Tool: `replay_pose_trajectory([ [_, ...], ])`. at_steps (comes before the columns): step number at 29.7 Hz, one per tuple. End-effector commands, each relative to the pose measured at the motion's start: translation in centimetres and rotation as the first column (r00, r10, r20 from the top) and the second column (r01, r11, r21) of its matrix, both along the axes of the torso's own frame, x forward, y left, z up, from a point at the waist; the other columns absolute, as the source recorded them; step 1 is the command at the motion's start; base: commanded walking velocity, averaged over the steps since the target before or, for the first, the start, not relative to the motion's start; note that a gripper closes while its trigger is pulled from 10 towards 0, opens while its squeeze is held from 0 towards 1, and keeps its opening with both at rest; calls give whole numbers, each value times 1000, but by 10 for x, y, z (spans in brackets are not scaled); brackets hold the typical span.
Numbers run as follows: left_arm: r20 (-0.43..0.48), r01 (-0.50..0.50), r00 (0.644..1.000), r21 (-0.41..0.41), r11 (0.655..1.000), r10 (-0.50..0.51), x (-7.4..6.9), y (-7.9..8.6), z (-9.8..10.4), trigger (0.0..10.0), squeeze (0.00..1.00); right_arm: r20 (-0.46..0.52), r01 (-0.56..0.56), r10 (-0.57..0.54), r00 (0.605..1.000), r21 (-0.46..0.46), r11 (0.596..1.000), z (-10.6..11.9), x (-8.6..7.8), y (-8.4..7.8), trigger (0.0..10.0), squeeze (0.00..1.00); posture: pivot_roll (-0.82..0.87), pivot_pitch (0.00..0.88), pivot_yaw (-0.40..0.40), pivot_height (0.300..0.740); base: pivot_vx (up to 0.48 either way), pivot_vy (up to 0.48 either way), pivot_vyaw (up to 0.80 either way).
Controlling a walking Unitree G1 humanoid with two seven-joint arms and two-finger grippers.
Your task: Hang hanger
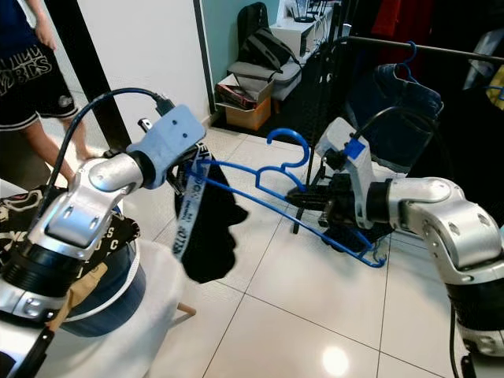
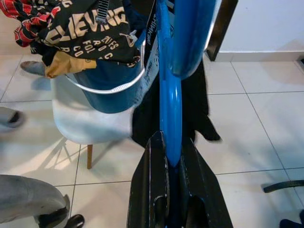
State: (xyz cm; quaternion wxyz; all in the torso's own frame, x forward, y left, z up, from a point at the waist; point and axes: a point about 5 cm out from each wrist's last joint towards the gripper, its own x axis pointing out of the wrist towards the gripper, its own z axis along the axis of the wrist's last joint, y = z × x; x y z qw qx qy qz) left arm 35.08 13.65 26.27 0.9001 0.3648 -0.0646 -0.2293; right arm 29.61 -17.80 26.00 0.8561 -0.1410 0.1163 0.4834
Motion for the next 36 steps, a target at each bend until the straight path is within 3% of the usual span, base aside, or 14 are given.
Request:
replay_pose_trajectory([
  [1, 13, -6, 1000, 4, 1000, 6, 1, -1, 4, 10000, 0, 7, -1, 1, 1000, 21, 1000, 5, 0, 1, 10000, 0, -109, 0, 22, 740, 0, 0, 0],
  [10, 13, -13, 1000, -13, 1000, 13, 2, -3, 5, 10000, 0, 2, 27, -27, 1000, 24, 999, 5, 1, -1, 10000, 0, -112, 0, 23, 740, 0, 0, 0],
  [17, 1, -10, 1000, -82, 997, 10, 0, -6, 10, 10000, 0, -26, 183, -182, 983, 25, 983, 4, 17, -11, 10000, 0, -109, 0, 20, 740, 0, 0, 0],
  [24, 3, -23, 1000, -81, 996, 24, 1, -4, 9, 10000, 0, -64, 227, -224, 972, 37, 973, 2, 21, -12, 10000, 0, -112, 0, 21, 740, 0, 0, 0],
  [36, 14, -24, 1000, -115, 993, 26, 2, -8, 12, 10000, 0, -112, 212, -211, 971, -2, 977, -9, 16, -9, 10000, 0, -114, 0, 21, 740, 0, 0, 0],
])
